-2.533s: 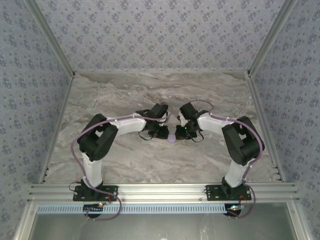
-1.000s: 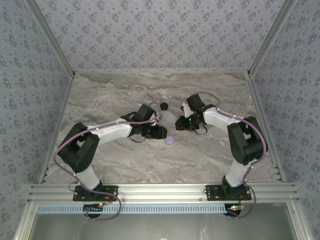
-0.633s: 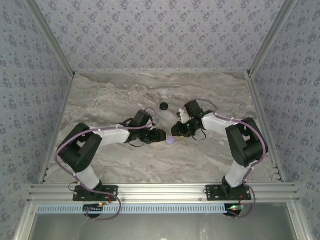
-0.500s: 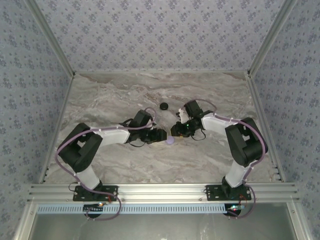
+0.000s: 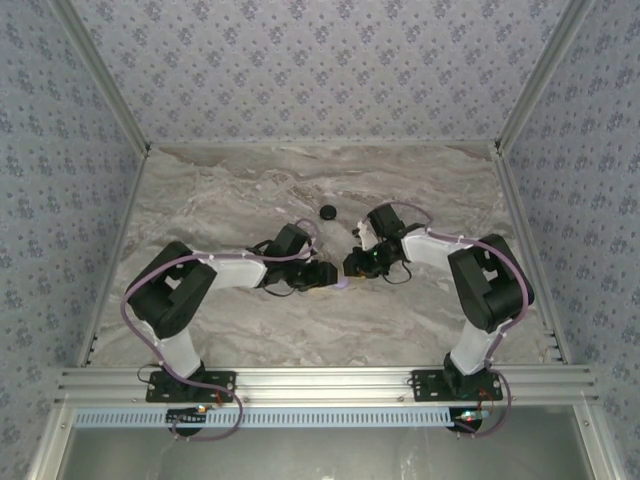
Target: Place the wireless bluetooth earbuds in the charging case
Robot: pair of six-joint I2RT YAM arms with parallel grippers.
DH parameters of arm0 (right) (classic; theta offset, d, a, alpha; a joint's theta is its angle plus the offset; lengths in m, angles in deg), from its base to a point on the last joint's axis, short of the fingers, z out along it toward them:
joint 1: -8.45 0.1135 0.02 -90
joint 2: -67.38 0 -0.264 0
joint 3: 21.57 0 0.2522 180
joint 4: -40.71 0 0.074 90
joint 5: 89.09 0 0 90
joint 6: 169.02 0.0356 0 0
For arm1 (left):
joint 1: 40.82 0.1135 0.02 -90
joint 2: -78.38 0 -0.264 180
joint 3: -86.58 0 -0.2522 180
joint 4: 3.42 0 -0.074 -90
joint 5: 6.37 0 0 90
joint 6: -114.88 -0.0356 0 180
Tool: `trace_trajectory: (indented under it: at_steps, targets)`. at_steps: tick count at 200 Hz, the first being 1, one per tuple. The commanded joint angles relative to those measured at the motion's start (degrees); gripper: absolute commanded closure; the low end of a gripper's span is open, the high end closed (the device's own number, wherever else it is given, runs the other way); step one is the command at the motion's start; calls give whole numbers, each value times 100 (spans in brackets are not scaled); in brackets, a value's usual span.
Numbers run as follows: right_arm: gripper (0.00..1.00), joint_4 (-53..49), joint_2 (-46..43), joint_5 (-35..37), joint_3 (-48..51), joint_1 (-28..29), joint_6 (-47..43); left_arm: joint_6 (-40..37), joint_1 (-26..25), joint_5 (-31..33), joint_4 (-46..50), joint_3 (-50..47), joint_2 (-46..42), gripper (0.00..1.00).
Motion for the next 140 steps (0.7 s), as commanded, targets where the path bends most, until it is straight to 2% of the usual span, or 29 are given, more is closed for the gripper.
trace_trajectory:
  at_steps: [1, 91, 140]
  targets:
    - [77, 56, 122, 26, 120, 31, 81, 48, -63, -31, -66, 189, 158, 47]
    - [81, 406, 131, -45, 386, 44, 297, 315, -119, -224, -447, 301, 450, 53]
    - [81, 565, 77, -106, 467, 36, 388, 424, -113, -233, -601, 307, 441, 66]
